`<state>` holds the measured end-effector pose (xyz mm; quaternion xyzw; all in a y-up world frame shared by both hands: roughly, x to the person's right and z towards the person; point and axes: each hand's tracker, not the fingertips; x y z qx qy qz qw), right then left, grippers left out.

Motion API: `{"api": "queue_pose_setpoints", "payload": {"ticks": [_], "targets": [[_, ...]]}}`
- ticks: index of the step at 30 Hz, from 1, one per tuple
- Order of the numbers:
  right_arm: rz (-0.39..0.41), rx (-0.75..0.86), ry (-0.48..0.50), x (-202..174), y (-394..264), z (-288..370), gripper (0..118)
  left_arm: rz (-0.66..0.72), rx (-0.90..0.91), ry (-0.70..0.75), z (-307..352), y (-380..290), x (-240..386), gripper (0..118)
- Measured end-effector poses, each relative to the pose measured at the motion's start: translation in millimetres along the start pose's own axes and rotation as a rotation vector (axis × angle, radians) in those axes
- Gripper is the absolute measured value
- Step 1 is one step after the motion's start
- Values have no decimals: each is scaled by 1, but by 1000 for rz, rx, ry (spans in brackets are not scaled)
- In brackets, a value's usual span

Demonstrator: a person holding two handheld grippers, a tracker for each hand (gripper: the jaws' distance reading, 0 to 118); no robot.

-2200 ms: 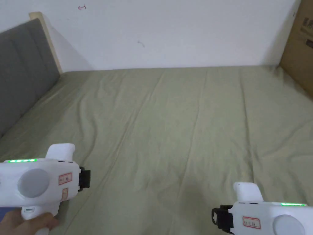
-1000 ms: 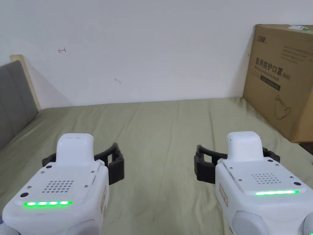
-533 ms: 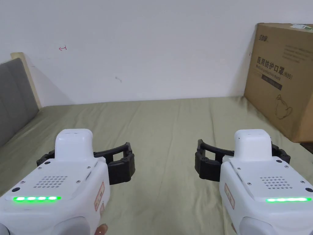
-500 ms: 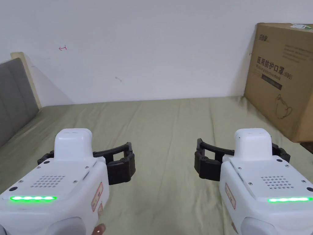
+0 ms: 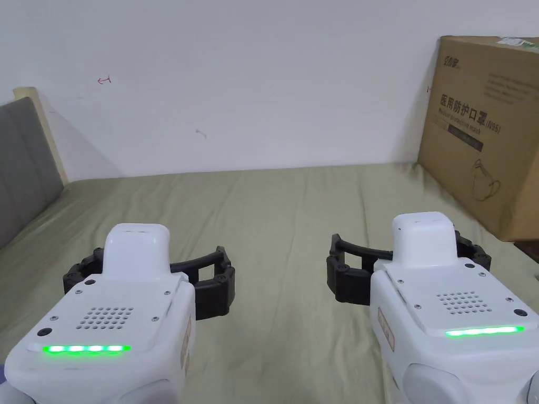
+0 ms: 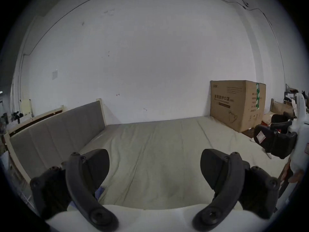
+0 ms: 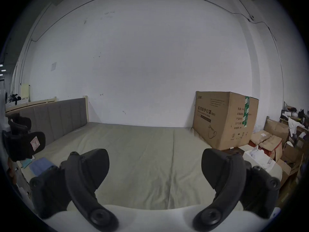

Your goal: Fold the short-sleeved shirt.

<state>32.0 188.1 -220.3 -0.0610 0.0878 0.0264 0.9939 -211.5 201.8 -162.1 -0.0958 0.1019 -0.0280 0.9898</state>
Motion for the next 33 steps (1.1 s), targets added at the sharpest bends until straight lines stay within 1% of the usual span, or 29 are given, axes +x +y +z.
{"api": "queue_pose_setpoints", "payload": {"ticks": [2,5,9,12,15,18,21,24,27,33], "targets": [[-37,19,0,4,1,3,112,48,-12,-23,-1,0,-5,112],[-48,23,0,6,2,4,112,71,-13,-16,2,1,-7,112],[-45,20,-8,6,1,3,112,36,8,-2,3,0,-2,112],[-44,15,1,5,0,3,112,33,-10,-19,3,1,1,112],[-22,14,-19,3,-2,4,112,38,-14,-17,3,0,3,112],[-26,9,-18,4,-3,3,112,64,-4,16,3,0,3,112],[-36,3,-14,5,-3,3,112,87,-14,-9,3,1,-1,112],[-28,0,-16,5,-5,3,112,94,-16,-25,3,1,-1,112],[-25,-7,-15,4,-7,2,112,81,8,23,2,0,3,112],[-22,-13,-9,3,-9,1,112,37,-10,-8,1,-1,4,112]]}}
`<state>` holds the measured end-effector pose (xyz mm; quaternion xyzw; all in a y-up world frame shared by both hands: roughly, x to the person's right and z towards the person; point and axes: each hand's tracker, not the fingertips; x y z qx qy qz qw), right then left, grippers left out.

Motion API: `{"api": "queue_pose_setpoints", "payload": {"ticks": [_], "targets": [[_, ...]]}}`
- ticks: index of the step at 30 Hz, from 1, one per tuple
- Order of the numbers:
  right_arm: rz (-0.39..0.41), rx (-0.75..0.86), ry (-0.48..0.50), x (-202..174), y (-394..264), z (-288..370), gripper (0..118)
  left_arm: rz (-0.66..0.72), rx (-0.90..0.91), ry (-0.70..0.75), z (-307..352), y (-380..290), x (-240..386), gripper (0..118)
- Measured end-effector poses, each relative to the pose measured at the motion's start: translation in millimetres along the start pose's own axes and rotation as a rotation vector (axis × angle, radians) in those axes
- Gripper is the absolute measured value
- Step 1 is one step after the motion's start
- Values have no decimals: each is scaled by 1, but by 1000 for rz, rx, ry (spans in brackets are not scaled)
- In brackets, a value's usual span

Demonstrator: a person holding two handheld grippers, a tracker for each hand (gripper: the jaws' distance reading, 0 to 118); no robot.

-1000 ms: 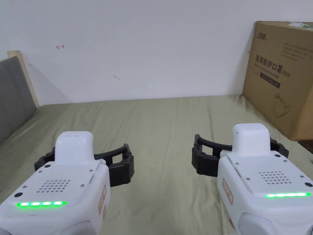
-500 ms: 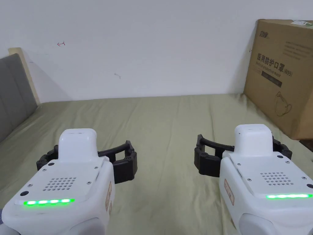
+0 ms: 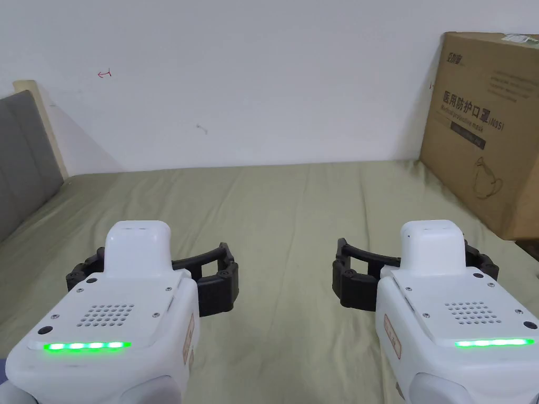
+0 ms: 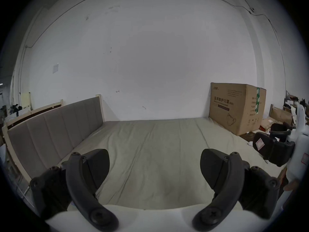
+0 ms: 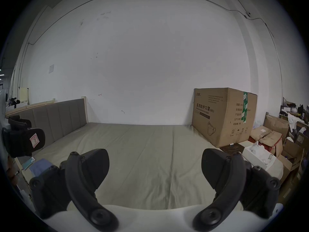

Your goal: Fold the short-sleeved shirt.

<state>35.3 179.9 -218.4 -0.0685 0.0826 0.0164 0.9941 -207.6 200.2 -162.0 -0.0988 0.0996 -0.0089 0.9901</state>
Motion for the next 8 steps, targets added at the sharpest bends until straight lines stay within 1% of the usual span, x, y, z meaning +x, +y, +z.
{"api": "queue_pose_setpoints", "payload": {"ticks": [2,5,8], "targets": [[-1,0,2,0,0,0,112,1,-8,-4,1,1,0,112],[2,-10,7,0,0,-1,112,69,-8,-12,1,1,-3,112],[-7,-37,17,0,-1,-5,112,62,-30,-13,-5,0,-5,112]]}}
